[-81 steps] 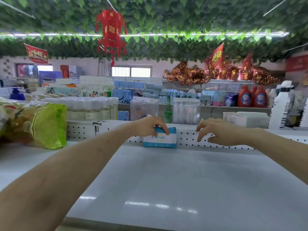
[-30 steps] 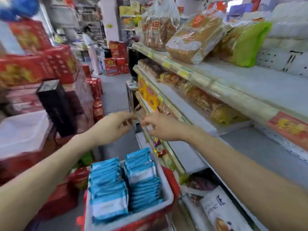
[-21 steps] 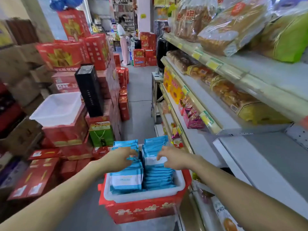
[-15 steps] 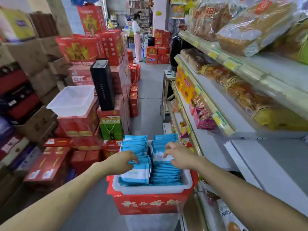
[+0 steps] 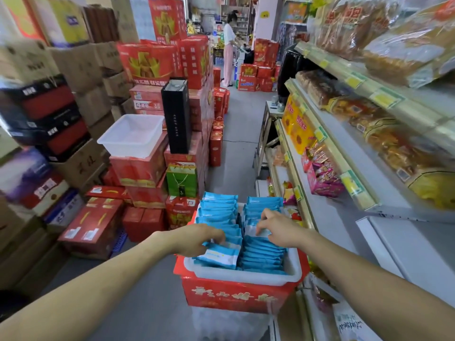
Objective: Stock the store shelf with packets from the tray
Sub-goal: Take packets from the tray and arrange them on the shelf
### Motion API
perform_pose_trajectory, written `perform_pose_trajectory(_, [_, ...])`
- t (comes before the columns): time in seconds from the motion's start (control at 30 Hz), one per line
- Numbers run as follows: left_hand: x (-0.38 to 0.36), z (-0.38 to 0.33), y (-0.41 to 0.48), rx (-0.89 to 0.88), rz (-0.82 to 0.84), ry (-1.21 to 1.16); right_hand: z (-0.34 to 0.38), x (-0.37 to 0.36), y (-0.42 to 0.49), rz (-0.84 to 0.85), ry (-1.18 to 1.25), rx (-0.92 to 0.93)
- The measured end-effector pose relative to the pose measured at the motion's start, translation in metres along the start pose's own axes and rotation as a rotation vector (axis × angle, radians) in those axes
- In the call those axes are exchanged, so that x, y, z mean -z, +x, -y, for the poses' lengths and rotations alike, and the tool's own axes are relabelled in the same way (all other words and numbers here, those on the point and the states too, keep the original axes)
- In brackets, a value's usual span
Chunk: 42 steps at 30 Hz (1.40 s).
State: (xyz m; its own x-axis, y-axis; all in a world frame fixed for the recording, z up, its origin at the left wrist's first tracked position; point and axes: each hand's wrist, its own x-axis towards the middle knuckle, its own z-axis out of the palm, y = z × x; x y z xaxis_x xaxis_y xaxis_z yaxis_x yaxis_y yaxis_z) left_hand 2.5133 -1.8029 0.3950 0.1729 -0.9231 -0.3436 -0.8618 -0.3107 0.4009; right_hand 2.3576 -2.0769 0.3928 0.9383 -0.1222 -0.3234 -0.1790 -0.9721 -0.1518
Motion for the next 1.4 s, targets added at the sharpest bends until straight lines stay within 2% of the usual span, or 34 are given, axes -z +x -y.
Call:
perform_pose_trajectory(0.27, [-0.009,-0.004,0.003,-0.045,-0.033,-0.125,-0.012,-0.001,0.010,0.103,-0.068,0.026])
perform_pose_trajectory(0.43, [-0.011,-0.004,0.016,-0.120,0.057,0.031,-0.018,-0.003,0.017,0.135,-0.040,0.026])
perform_pose_trajectory(0.73, [0.012,-0.007,0.026,-0.128,0.093,0.034,-0.029,0.031,0.025,0.134,-0.002,0.086])
perform_pose_trajectory(1.03, [0.138,-0.005,0.047,-0.080,-0.052,-0.027,-0.033,0.129,0.015,-0.012,0.050,0.057])
perform_pose_trajectory(1.27, [0.261,-0.035,0.079,-0.189,-0.080,0.085,-0.035,0.250,-0.025,-0.113,-0.003,0.009])
perform_pose_trajectory(1.4, [0.330,-0.069,0.092,-0.282,-0.106,0.030,-0.048,0.321,-0.063,-0.204,0.006,-0.066])
